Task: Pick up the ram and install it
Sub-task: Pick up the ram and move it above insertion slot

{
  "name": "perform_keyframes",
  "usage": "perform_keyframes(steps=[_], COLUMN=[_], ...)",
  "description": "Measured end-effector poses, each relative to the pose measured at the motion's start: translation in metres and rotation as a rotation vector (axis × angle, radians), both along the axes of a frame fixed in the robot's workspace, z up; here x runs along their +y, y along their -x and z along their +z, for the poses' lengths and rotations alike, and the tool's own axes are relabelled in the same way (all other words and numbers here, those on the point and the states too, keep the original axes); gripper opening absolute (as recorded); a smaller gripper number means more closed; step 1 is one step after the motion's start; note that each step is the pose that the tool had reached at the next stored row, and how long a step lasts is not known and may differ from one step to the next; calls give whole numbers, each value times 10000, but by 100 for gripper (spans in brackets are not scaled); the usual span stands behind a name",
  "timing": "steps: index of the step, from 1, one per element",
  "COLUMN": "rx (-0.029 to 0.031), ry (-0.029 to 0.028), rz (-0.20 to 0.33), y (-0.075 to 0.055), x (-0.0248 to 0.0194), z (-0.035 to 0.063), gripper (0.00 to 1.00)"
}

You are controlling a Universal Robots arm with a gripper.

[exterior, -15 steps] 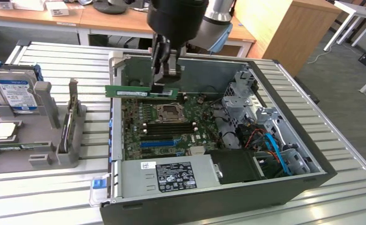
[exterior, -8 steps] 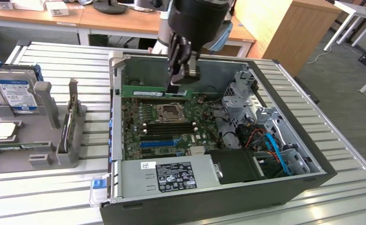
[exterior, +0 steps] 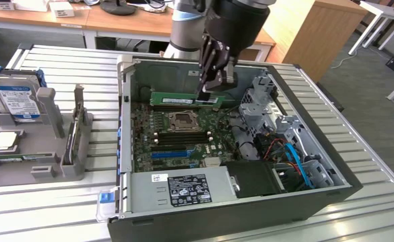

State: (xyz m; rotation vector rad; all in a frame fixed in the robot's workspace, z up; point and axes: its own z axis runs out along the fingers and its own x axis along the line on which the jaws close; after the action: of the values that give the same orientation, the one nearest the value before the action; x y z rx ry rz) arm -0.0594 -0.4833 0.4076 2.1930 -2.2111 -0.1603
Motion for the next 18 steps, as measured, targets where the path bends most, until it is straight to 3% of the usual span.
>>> perform_keyframes(steps=[9,14,18], rx=[26,25,-40], ry=[0,-1,-1], rz=[2,57,182], y=[-259,-280,-281], x=[0,0,0], z=[0,0,-1], gripper=[12,12,12])
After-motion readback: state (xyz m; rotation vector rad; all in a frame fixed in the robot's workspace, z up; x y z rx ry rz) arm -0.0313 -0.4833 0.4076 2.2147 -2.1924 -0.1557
